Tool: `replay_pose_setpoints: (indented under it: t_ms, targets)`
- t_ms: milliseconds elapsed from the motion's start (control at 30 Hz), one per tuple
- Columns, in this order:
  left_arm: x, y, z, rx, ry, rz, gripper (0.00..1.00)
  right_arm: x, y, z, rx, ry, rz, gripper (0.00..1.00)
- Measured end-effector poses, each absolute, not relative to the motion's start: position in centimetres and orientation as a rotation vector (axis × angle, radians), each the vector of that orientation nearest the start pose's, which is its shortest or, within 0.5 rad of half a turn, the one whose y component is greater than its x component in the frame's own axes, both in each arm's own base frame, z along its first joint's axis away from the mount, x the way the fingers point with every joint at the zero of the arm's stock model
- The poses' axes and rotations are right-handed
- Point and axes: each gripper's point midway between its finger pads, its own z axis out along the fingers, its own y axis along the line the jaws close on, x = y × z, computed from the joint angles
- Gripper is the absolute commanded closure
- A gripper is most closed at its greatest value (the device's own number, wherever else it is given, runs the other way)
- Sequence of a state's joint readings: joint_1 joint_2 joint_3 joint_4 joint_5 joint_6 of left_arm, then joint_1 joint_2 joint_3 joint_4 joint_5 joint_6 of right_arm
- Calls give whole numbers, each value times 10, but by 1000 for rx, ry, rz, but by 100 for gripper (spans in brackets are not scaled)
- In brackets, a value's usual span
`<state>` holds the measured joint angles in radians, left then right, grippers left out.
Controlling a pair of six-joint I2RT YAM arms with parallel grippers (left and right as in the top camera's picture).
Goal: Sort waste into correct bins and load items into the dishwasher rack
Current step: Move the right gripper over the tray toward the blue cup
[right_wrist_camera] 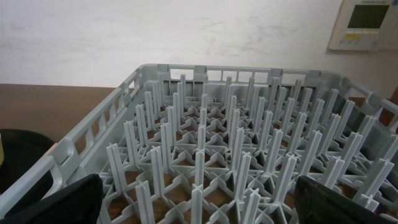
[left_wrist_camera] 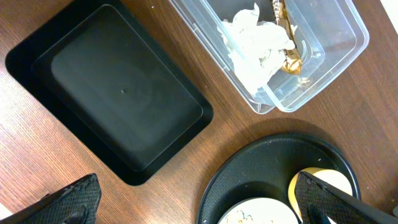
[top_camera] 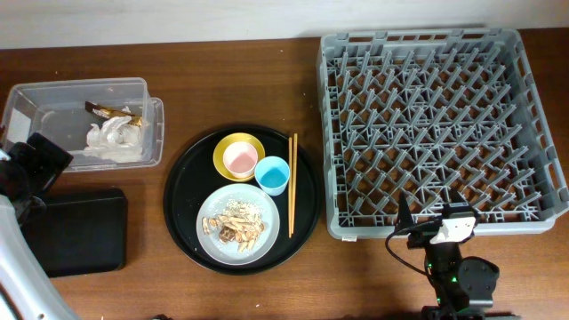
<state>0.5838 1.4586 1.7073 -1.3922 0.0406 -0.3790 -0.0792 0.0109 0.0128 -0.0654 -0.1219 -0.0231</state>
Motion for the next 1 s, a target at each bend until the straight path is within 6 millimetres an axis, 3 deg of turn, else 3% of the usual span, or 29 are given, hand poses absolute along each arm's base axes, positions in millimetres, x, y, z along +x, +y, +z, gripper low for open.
replay_pose_setpoints:
  t_ms: [100,167,233,300,367,400,467,633,667,733,767,867,933,1000]
  targets:
    - [267,168,271,-1245,2410,5,1,246,3,162,-53,1632,27,2]
    - [267,168,271,-1245,2410,5,1,244,26,169,-113,1600,183,2]
    - [267,168,271,-1245,2410,5,1,226,74,189,-235,1529,533,2]
    - [267,168,271,-1245,2410,5,1,196,113,210,-319,1487,914,2]
    - [267,168,271,-1246,2410,6,1,178,127,219,-261,1519,1184,2]
    - [267,168,271,-1246,2410,6,1,175,129,223,-140,1559,1343,2]
    - [267,168,271,-1245,2409,6,1,171,126,248,-50,1485,1457,2]
    - [266,168,271,-1247,2410,11,1,169,98,325,192,1244,1553,2]
    - [266,168,270,-1248,2411,11,1,166,93,353,213,1213,1526,2]
    - [266,169,271,-1247,2409,14,1,168,90,386,221,1244,1441,1]
    - [265,169,270,-1250,2411,17,1,179,89,401,222,1318,1346,2]
    - [266,169,271,-1249,2409,16,0,222,91,395,247,1649,1173,2]
    - [266,169,270,-1251,2412,15,1,259,100,395,140,1867,1118,2]
    - [266,169,270,-1250,2411,15,1,276,115,382,50,2041,1094,2]
